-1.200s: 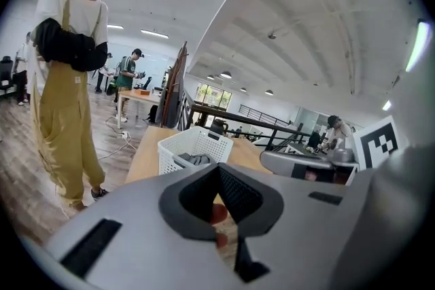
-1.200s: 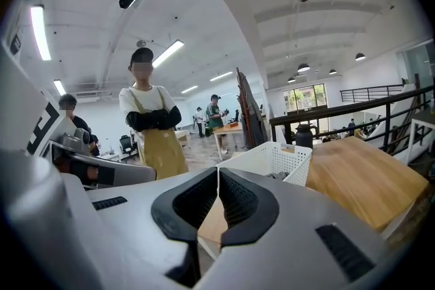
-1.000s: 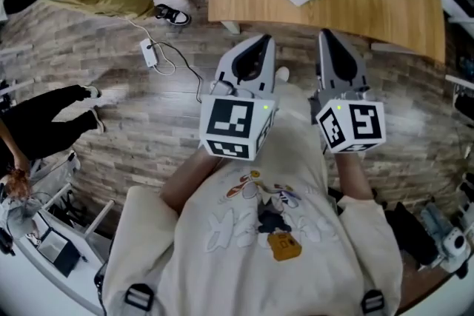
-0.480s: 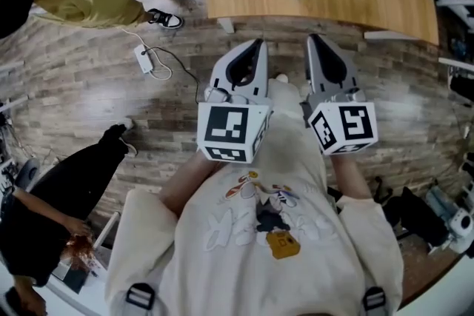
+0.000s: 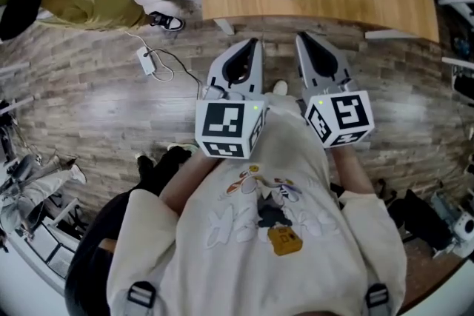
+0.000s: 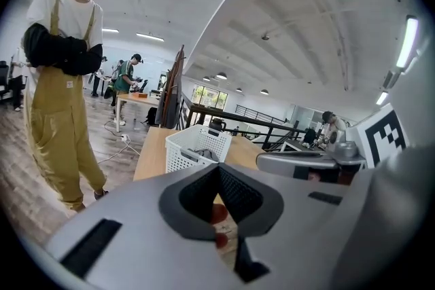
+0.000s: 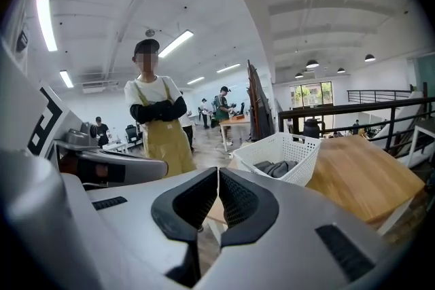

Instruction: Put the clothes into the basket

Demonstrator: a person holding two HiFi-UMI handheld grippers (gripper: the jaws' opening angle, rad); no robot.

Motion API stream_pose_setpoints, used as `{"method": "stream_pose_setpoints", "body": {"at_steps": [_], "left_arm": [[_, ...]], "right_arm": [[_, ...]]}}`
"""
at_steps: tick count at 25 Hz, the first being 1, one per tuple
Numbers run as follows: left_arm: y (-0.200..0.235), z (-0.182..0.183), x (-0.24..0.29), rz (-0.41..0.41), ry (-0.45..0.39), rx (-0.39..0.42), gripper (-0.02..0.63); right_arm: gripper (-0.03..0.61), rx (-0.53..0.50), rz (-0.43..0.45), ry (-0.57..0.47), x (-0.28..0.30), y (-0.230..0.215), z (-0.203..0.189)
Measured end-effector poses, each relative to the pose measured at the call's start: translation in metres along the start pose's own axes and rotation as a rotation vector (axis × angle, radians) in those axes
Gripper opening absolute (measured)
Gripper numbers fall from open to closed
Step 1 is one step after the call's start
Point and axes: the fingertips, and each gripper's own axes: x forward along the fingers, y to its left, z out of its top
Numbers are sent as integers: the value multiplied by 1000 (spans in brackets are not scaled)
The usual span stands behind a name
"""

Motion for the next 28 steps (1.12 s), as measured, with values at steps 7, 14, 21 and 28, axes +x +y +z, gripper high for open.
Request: {"method": "stream_pose_setpoints", "body": {"at_steps": [7,14,21,28], "left_arm": [[-15,-3,0,5,3,-2,2],[-22,-4,-2,26,-3,-3,2],[-26,-7,-2,24,12,-10,2],[-24,-7,1,29,17,-13,2]], "right_arm": [[23,-13,-25,5,-19,-9,-5],[23,-12,-5,-4,-29,-9,-5],[23,-11,15,2,-28,-7,-3],[23,-4,13,6,-27,-9,-5]]}}
